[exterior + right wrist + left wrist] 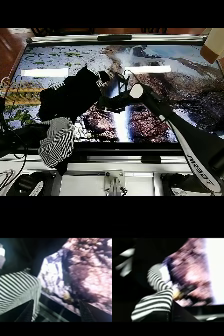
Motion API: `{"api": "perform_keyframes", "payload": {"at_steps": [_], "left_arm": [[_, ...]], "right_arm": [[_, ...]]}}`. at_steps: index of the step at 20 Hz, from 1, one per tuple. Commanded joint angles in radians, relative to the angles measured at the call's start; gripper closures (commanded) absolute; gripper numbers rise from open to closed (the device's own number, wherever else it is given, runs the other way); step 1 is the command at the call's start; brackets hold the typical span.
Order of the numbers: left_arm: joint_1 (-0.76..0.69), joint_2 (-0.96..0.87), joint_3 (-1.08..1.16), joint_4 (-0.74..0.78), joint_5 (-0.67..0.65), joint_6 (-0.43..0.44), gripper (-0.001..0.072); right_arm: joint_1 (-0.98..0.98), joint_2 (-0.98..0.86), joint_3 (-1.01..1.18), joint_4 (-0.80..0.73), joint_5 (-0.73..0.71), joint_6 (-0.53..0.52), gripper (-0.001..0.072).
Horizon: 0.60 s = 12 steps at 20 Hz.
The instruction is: Fold the shirts.
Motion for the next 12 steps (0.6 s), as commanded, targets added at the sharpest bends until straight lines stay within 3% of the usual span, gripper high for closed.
{"api": "perform_keyframes", "payload": {"at_steps": [1,3,6,9,12], "left_arm": [[-0.039,-0.019,-0.031,-0.326,0.491,0.044,0.0656],[-0.135,-0.074,-0.031,-0.409,0.606,0.054,0.0656],[-0.378,-0.256,-0.031,-0.408,0.623,0.093,0.0656],[-0.618,-0.477,-0.031,-0.408,0.781,0.092,0.0656],[-0.696,-0.625,0.000,-0.408,0.878,0.059,0.0656]], "right_arm": [[-0.105,0.119,0.000,-0.280,0.127,0.077,0.0035],[-0.201,0.217,0.000,-0.378,0.135,0.120,0.0035],[-0.334,0.348,0.000,-0.460,0.132,0.159,0.0035],[-0.440,0.452,0.000,-0.489,0.144,0.167,0.0035],[-0.486,0.492,0.000,-0.509,0.202,0.167,0.0035]]}}
